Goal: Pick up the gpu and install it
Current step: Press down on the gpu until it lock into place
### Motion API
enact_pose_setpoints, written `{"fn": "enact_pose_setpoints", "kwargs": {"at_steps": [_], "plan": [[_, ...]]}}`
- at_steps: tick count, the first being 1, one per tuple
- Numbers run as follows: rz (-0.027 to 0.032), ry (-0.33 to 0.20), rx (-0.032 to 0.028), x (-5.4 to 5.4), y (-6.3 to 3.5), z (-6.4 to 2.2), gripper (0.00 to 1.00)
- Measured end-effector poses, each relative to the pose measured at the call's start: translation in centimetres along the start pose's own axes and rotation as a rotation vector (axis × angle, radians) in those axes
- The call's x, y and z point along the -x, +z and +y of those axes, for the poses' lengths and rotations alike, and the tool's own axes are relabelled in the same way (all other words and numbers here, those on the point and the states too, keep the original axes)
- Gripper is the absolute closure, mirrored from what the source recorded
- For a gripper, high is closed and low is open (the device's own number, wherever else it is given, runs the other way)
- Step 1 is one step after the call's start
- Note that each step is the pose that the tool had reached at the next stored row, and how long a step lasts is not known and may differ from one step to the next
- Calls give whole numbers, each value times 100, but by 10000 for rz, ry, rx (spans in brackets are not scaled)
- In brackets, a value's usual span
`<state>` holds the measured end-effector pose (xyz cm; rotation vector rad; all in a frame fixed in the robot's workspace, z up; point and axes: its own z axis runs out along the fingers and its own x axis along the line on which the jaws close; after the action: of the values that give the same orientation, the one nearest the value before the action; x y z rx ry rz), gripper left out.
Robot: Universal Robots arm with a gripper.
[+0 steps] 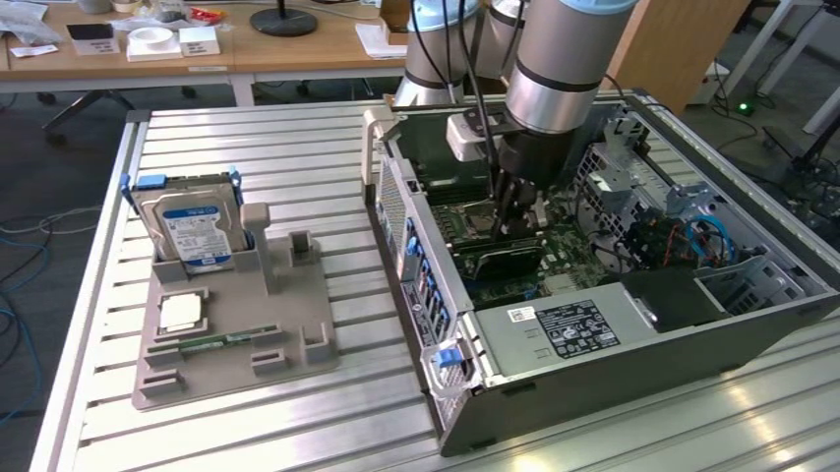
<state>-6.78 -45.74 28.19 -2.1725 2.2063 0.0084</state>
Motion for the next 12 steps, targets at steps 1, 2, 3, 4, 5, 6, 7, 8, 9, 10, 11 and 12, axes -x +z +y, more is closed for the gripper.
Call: {"fn": "enact_pose_setpoints", "kwargs": {"at_steps": [1,2,3,4,5,6,7,8,9,10,11,12], "plan": [[5,0,2,0,-7,0,89],[5,0,2,0,-19,0,89],[2,0,1,1,-33,-1,89],[1,0,0,2,-49,-1,89],[1,0,0,3,-67,-2,89],[1,0,-1,4,-85,-3,89],[1,0,0,5,-103,-3,89],[0,0,0,6,-120,-3,89],[-1,0,-1,7,-139,-4,89],[0,0,-1,8,-158,-5,89],[0,0,-1,10,-176,-5,89],[0,0,-1,11,-194,-6,89]]}}
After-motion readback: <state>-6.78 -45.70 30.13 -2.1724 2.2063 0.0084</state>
